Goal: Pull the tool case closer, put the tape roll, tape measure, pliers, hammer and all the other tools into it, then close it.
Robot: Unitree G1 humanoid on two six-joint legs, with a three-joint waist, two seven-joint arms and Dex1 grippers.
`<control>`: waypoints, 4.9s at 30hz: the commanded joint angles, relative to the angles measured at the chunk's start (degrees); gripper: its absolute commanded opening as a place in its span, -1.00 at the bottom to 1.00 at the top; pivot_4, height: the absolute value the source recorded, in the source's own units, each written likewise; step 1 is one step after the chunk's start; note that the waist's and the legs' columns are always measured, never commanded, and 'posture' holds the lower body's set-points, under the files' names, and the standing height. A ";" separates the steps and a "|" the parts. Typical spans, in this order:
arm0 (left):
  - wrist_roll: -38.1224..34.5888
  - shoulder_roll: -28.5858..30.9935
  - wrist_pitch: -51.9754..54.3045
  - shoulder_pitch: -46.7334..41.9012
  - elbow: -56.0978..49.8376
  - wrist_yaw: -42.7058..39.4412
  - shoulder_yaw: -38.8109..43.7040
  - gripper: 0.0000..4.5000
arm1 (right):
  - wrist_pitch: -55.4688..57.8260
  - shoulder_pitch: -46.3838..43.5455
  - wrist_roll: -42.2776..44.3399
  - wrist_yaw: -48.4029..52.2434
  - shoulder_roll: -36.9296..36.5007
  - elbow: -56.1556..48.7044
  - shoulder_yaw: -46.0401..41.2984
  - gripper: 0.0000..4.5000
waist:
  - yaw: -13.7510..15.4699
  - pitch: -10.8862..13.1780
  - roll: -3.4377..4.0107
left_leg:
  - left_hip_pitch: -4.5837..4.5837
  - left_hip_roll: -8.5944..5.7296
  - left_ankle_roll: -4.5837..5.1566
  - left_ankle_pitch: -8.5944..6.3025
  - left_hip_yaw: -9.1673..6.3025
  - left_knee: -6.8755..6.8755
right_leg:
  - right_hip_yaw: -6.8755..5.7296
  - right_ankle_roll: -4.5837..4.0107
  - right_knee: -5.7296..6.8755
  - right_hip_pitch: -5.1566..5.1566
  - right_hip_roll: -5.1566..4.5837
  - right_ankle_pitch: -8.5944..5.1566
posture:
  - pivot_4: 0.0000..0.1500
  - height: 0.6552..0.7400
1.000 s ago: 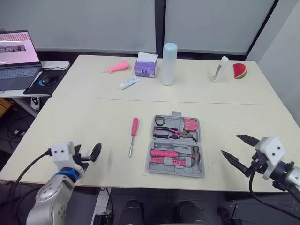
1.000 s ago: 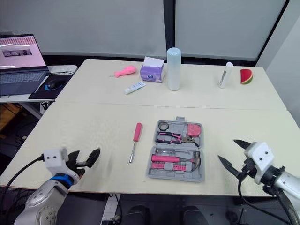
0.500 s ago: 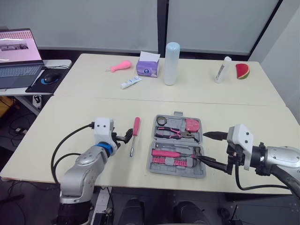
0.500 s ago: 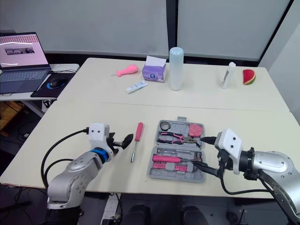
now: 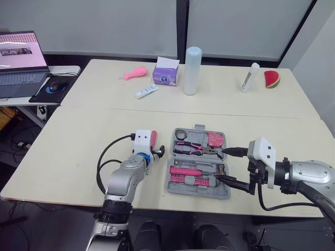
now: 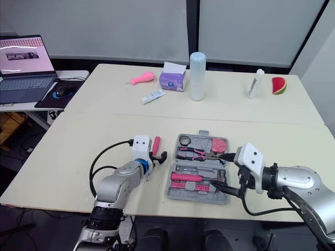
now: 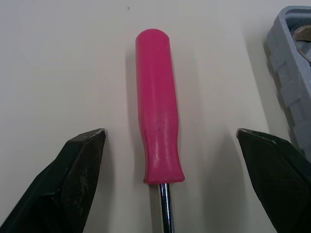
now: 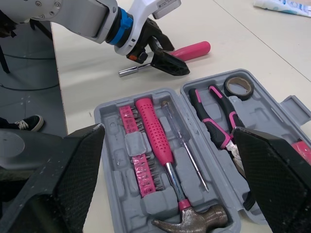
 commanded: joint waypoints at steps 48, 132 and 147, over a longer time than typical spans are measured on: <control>-3.02 14.62 12.80 15.17 -22.88 -14.40 -3.41 -0.74 | 1.16 -0.01 3.07 2.02 -3.16 -4.97 -1.27 1.00 | 0.54 0.01 -0.01 | 0.02 0.01 0.07 -0.04 -0.11 -0.04 | -0.03 0.00 -0.13 0.06 -0.01 0.00 | 1.00 0.06; 70.18 33.52 -132.00 -63.23 75.63 -23.66 -55.48 -0.79 | 17.50 -9.37 14.39 -15.73 -2.40 -13.31 7.96 1.00 | 0.26 0.19 -0.11 | -0.75 -0.69 0.38 0.11 -0.15 0.10 | -0.76 0.08 0.24 -0.77 -0.85 0.03 | 1.00 0.06; 45.49 39.98 -138.37 -51.78 76.00 -43.29 -45.81 -0.79 | 19.32 -12.60 12.61 -17.86 2.11 -10.63 12.38 1.00 | -1.31 0.19 -0.11 | -0.86 -0.65 0.30 0.25 -0.23 0.15 | -1.60 0.08 0.73 -1.14 -1.13 0.03 | 1.00 0.06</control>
